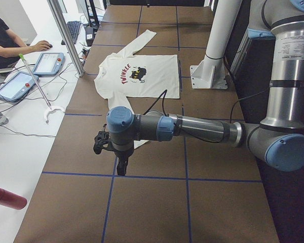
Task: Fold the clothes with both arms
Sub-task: 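Move the right gripper toward the sleeve cuff nearest it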
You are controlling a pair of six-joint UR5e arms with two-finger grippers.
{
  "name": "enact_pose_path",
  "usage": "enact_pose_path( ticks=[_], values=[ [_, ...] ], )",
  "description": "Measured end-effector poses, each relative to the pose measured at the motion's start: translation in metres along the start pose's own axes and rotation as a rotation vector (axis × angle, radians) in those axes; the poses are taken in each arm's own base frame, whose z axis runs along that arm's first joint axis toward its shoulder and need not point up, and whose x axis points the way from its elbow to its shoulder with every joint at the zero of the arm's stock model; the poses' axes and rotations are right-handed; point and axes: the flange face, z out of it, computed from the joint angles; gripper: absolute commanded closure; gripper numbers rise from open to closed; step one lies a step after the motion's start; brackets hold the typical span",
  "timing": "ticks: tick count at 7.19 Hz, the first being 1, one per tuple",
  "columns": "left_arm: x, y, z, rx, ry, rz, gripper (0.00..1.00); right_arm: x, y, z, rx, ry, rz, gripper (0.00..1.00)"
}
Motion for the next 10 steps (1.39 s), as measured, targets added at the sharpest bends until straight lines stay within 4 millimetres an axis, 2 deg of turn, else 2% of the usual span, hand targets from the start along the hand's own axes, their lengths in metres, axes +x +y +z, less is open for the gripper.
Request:
enact_pose_path(
  ticks=[1, 3, 4, 6, 7, 8, 9, 10],
  values=[
    [0.000, 0.000, 0.006, -0.006, 0.002, 0.010, 0.00, -0.001, 0.000, 0.000, 0.000, -0.010, -0.001, 0.00],
    [0.020, -0.003, 0.022, -0.020, 0.006, 0.076, 0.00, -0.008, 0.000, -0.001, 0.012, -0.035, -0.023, 0.00],
    [0.033, -0.004, 0.024, -0.019, 0.025, 0.106, 0.00, -0.022, -0.001, 0.007, 0.022, -0.051, -0.071, 0.00],
    [0.052, -0.007, 0.025, 0.007, 0.070, 0.168, 0.00, -0.084, -0.009, 0.054, -0.001, -0.077, -0.158, 0.00],
    [0.059, -0.009, 0.022, 0.036, 0.090, 0.202, 0.00, -0.102, -0.013, 0.083, 0.004, -0.076, -0.186, 0.00],
    [0.063, -0.010, 0.021, 0.057, 0.111, 0.226, 0.00, -0.108, -0.019, 0.115, 0.025, -0.087, -0.185, 0.02],
    [0.066, -0.010, 0.022, 0.064, 0.135, 0.235, 0.00, -0.112, -0.023, 0.142, 0.045, -0.109, -0.146, 0.13],
    [0.067, -0.010, 0.024, 0.062, 0.154, 0.236, 0.00, -0.116, -0.021, 0.159, 0.055, -0.129, -0.089, 0.50]
  ],
)
